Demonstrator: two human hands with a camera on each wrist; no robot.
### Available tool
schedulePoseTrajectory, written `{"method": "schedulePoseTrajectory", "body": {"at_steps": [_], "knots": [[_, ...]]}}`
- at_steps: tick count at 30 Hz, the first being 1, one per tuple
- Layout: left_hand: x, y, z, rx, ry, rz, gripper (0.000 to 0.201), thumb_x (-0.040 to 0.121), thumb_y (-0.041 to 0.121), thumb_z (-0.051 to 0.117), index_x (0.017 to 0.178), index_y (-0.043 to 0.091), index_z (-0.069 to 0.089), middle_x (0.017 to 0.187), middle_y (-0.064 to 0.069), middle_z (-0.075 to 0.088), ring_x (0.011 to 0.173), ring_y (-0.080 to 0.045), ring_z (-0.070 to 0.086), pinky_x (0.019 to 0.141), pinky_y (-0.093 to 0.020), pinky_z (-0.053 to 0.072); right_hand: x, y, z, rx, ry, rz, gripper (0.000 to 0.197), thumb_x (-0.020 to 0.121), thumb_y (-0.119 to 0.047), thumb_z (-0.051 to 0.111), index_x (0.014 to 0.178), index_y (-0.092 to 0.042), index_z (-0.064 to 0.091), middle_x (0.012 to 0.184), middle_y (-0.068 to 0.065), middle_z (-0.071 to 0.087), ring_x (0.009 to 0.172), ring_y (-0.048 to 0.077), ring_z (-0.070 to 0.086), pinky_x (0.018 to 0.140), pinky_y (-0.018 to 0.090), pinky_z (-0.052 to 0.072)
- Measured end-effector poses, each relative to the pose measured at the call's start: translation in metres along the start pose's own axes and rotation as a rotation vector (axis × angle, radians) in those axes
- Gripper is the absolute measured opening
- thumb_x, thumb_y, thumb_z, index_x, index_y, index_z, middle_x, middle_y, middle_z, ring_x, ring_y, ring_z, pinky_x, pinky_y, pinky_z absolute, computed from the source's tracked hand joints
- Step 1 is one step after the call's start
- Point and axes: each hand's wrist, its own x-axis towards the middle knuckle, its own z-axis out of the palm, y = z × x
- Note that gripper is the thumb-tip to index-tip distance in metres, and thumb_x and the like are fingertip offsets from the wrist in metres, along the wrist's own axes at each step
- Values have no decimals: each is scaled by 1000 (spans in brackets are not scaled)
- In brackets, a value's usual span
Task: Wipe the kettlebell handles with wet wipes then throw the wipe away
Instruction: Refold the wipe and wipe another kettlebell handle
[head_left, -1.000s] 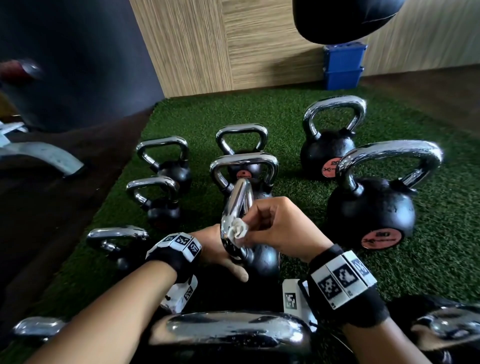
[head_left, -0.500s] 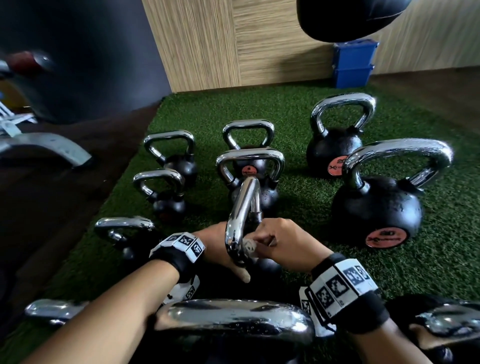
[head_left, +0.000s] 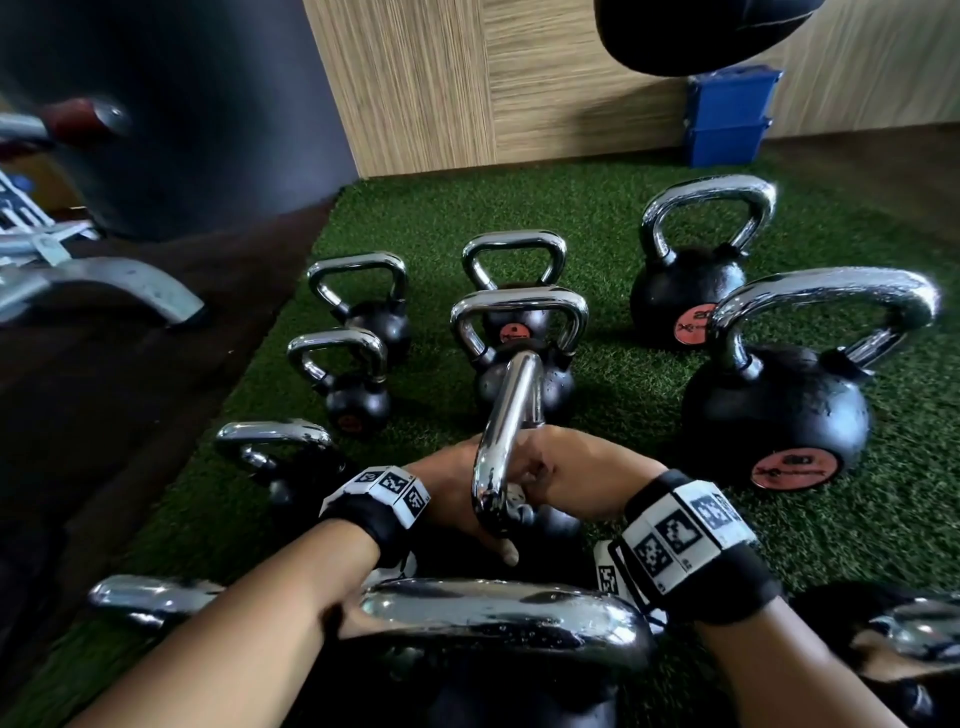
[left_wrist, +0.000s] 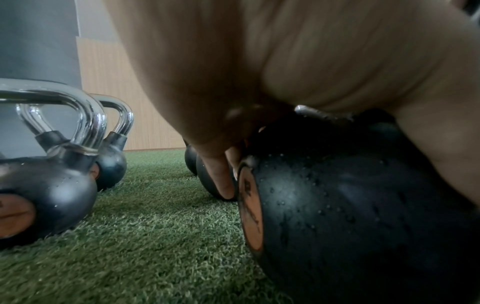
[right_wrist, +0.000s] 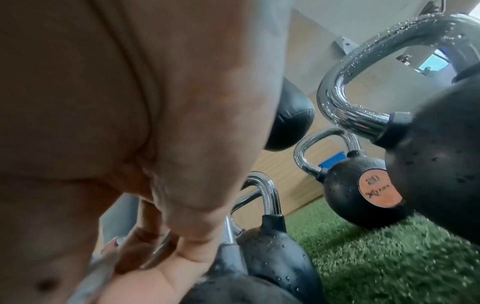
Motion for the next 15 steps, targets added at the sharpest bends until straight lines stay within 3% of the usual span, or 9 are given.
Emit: {"method": "schedulePoseTrajectory", "body": {"at_steps": [2, 4, 5, 7, 9, 10, 13, 15], "knots": [[0, -1, 0, -33, 2, -26, 83, 54, 31, 101, 120, 52, 56, 117, 31, 46, 111, 10, 46, 82, 12, 29, 1, 0, 1, 70, 13, -22, 33, 78, 4, 58, 94, -19, 77, 98, -16, 70, 93, 1, 65, 81, 21, 52], [0, -1, 1, -70, 2, -45, 83, 53, 28, 102, 97, 75, 48, 103, 30, 50, 102, -1, 56, 73, 10, 34, 0, 2, 1, 222, 23, -15, 34, 77, 4, 61, 85, -24, 78, 90, -19, 71, 87, -4, 64, 77, 16, 48], [0, -2, 1, -90, 12, -42, 82, 53, 27, 102, 90, 77, 48, 96, 30, 50, 100, -7, 56, 68, 9, 35, -1, 4, 2, 281, 23, -9, 32, 79, 3, 65, 82, -26, 78, 88, -18, 72, 84, -4, 64, 75, 15, 48], [-2, 5, 1, -109, -5, -25, 73, 53, 30, 100, 94, 67, 53, 95, 34, 52, 100, -5, 53, 71, 4, 40, -4, 8, 3, 407, 20, 5, 22, 84, -2, 72, 88, -22, 79, 88, -9, 75, 80, 2, 65, 73, 18, 50], [-1, 10, -1, -79, -30, 4, 65, 55, 34, 98, 103, 40, 56, 89, 34, 52, 89, 7, 49, 79, -11, 49, -6, 12, 4, 573, 33, -3, 12, 86, 0, 72, 97, 1, 75, 86, 4, 73, 75, 9, 64, 69, 20, 53], [-1, 10, -2, -86, -34, 13, 67, 55, 32, 99, 106, 35, 54, 86, 29, 52, 87, 12, 49, 78, -14, 48, -7, 13, 5, 666, 47, 3, 16, 85, 5, 71, 100, 11, 71, 84, 7, 71, 72, 10, 64, 68, 20, 54], [0, 13, -3, -33, -28, 92, 89, 59, 36, 97, 129, 42, 45, 105, 21, 53, 99, 11, 50, 89, -6, 44, -6, 14, 7, 847, 122, 46, 21, 82, 15, 67, 103, 17, 66, 82, 11, 72, 66, 12, 68, 64, 21, 58], [-4, 16, -6, -7, -27, 132, 90, 56, 47, 91, 131, 45, 42, 108, 18, 48, 95, 8, 45, 93, -12, 49, -4, 13, 8, 899, 123, 53, 22, 81, 17, 66, 103, 14, 67, 80, 12, 73, 63, 13, 69, 62, 21, 58]]}}
